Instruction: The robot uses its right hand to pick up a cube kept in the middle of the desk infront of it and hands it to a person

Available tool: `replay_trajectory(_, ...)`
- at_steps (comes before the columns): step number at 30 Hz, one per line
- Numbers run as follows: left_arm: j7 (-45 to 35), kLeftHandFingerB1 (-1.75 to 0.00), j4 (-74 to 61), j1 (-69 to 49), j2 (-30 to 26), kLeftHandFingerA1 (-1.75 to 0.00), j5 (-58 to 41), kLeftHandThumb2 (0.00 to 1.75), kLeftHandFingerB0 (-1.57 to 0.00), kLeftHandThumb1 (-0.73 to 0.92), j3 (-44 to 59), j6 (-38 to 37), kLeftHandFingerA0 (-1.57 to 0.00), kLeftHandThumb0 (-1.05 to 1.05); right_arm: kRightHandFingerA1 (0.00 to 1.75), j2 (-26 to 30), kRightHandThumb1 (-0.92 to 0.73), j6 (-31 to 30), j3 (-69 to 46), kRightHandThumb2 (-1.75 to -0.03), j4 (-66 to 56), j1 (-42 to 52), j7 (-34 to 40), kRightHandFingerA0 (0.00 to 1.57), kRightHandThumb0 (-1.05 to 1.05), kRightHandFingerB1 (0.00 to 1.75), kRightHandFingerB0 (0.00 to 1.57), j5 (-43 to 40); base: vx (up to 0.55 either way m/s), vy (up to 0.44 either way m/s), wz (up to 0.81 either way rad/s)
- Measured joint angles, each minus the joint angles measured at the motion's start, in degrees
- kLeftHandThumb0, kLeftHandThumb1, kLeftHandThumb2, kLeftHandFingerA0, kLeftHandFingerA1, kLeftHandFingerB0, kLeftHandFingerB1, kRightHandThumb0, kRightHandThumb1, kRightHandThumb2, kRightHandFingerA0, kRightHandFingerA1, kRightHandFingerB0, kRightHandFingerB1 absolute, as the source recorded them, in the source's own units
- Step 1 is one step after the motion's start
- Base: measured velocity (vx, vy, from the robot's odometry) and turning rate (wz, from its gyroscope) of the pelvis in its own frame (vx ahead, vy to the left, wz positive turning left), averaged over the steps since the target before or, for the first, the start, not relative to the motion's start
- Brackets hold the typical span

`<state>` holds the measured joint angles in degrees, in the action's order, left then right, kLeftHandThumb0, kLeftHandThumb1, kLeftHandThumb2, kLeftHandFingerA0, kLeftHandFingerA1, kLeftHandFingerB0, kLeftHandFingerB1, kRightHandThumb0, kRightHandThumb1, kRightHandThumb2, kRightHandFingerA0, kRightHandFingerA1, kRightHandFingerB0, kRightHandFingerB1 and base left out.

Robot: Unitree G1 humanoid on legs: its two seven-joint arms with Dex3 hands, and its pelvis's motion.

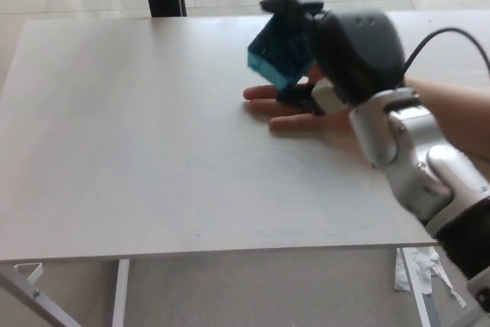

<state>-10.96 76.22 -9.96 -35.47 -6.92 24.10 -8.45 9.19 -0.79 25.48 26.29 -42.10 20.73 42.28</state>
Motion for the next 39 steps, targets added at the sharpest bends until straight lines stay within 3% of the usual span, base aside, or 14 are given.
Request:
replay_trajectory(4, 0.0, -0.43, 0.2, 0.0, 0.0, -0.51, 0.0, 0.62, -0.52, 0.5, -0.1, 0.0, -0.55, -0.6, 1.64, 2.7, -0.58, 0.7, -2.5, -0.64, 4.2, -3.4, -0.4, 0.94, -0.38, 0.69, 0.94, -0.4, 0.0, 0.0, 0.0)
replay_trajectory(5, 0.0, -0.4, 0.2, 0.1, 0.0, -0.47, 0.0, 0.57, -0.54, 0.56, 0.0, 0.0, -0.54, -0.56, 1.64, 3.1, -0.58, 0.9, -2.6, -0.58, 5.5, -3.8, -0.4, 0.96, -0.37, 0.66, 0.93, -0.4, 0.0, 0.0, 0.0)
replay_trajectory(17, 0.1, -0.4, 0.2, 0.5, 0.0, -0.47, 0.0, 0.58, -0.53, 0.56, -0.9, 0.0, -0.51, -0.6, 1.63, 4.5, -0.6, 2.5, 0.0, -0.58, 13.5, -3.9, -1.4, 0.98, -0.37, 0.62, 0.92, 0.2, 0.0, 0.0, 0.0)
replay_trajectory(18, 0.1, -0.4, 0.2, 0.6, 0.0, -0.47, 0.0, 0.58, -0.53, 0.56, -0.9, 0.0, -0.51, -0.6, 1.66, 4.4, -0.58, 2.6, 0.5, -0.64, 13.9, -3.9, -1.6, 0.96, -0.39, 0.64, 0.9, 0.3, 0.0, 0.0, 0.0)
replay_trajectory(19, 0.1, -0.39, 0.2, 0.7, 0.0, -0.46, 0.0, 0.58, -0.52, 0.57, -1.0, 0.0, -0.48, -0.57, 1.67, 4.3, -0.6, 2.7, 0.9, -0.58, 14.2, -3.9, -1.6, 0.95, -0.4, 0.72, 0.9, 0.3, 0.0, 0.0, 0.0)
replay_trajectory(24, 0.0, -0.4, 0.0, 1.1, 0.0, -0.49, 0.0, 0.58, -0.54, 0.58, -0.8, 0.0, -0.48, -0.57, 1.72, 3.2, -0.51, 3.4, 2.5, -0.58, 17.2, -3.9, -1.4, 0.93, -0.37, 0.71, 0.91, 0.6, 0.0, 0.0, 0.0)
replay_trajectory(25, 0.0, -0.4, -0.2, 1.1, 0.0, -0.5, 0.0, 0.58, -0.52, 0.58, -0.9, 0.0, -0.44, -0.58, 1.73, 2.8, -0.53, 3.5, 3.0, -0.6, 18.2, -3.9, -1.0, 0.95, -0.37, 0.79, 0.9, 0.8, 0.0, 0.0, 0.0)
replay_trajectory(31, 0.2, -0.4, -0.2, 1.3, 0.0, -0.49, 0.2, 0.58, -0.55, 0.56, -1.9, -0.1, -0.54, -0.59, 1.67, 2.0, -0.56, 4.0, 6.5, -0.57, 23.0, -4.3, 0.7, 0.96, -0.35, 0.63, 0.89, 2.5, 0.0, 0.0, 0.0)
replay_trajectory(33, 0.2, -0.4, -0.1, 1.4, 0.0, -0.49, 0.1, 0.57, -0.54, 0.55, -1.8, -0.1, -0.52, -0.59, 1.68, 2.0, -0.54, 3.8, 7.2, -0.6, 23.3, -4.6, 0.8, 0.96, -0.33, 0.67, 0.89, 3.0, 0.0, 0.0, 0.0)
replay_trajectory(34, 0.2, -0.39, 0.0, 1.4, 0.0, -0.46, 0.1, 0.58, -0.51, 0.57, -1.7, -0.1, -0.51, -0.57, 1.72, 2.1, -0.56, 3.6, 7.5, -0.61, 23.5, -4.6, 0.9, 0.92, -0.28, 1.11, 0.8, 3.2, 0.0, 0.0, 0.0)
replay_trajectory(35, 0.2, -0.39, 0.0, 1.3, 0.0, -0.47, 0.1, 0.58, -0.52, 0.57, -1.7, -0.2, -0.52, -0.58, 1.73, 2.1, -0.56, 3.5, 7.7, -0.62, 23.6, -4.7, 1.0, 0.9, -0.26, 1.19, 0.79, 3.5, 0.0, 0.0, 0.0)
replay_trajectory(38, 0.2, -0.39, 0.1, 1.3, 0.0, -0.46, 0.1, 0.58, -0.51, 0.56, -1.7, -0.3, -0.49, -0.59, 1.74, 2.2, -0.58, 3.0, 8.3, -0.59, 24.3, -5.0, 1.6, 0.87, -0.28, 1.19, 0.79, 4.3, 0.0, 0.0, 0.0)
replay_trajectory(39, 0.2, -0.39, 0.1, 1.3, 0.0, -0.46, 0.1, 0.57, -0.52, 0.55, -1.7, -0.3, -0.45, -0.61, 1.71, 2.2, -0.58, 2.6, 8.5, -0.58, 24.7, -5.3, 1.8, 0.84, -0.29, 1.01, 0.8, 4.6, 0.0, 0.0, 0.0)
